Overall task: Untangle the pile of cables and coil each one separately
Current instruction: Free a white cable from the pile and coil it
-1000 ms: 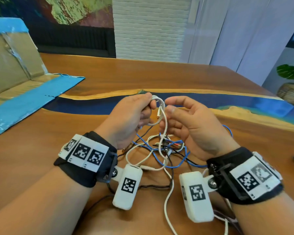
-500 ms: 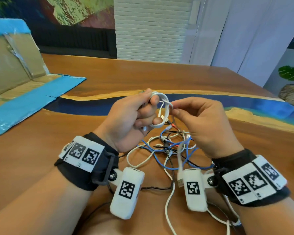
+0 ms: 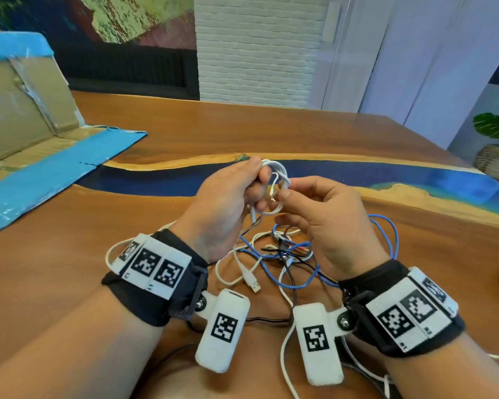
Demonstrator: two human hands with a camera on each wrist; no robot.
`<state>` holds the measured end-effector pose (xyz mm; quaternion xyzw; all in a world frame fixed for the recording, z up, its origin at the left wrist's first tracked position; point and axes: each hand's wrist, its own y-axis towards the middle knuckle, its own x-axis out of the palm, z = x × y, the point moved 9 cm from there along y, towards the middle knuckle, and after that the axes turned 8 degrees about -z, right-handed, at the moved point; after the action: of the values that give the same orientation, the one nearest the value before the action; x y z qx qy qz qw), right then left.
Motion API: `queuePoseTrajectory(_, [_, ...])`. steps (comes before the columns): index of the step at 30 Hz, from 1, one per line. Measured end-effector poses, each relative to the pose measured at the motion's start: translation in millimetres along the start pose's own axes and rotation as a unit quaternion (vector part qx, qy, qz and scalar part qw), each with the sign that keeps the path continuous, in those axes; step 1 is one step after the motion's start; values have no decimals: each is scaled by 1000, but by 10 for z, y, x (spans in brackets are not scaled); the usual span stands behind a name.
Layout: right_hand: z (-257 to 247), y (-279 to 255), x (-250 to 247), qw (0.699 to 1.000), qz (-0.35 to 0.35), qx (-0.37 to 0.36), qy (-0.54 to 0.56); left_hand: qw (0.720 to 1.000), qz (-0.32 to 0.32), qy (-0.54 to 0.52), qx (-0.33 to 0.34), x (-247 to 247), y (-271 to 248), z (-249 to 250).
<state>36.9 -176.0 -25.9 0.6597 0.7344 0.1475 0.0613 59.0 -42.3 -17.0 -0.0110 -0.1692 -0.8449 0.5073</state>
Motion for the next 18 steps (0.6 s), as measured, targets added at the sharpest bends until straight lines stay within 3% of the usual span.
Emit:
queuePoseTrajectory(7, [75,31,-40,999,13,30,-20,996,5,84,-1,-41,10,18])
queuePoseTrajectory(18, [166,33,-9,996,-25,85,2,987,-27,156,1,-7,13,12])
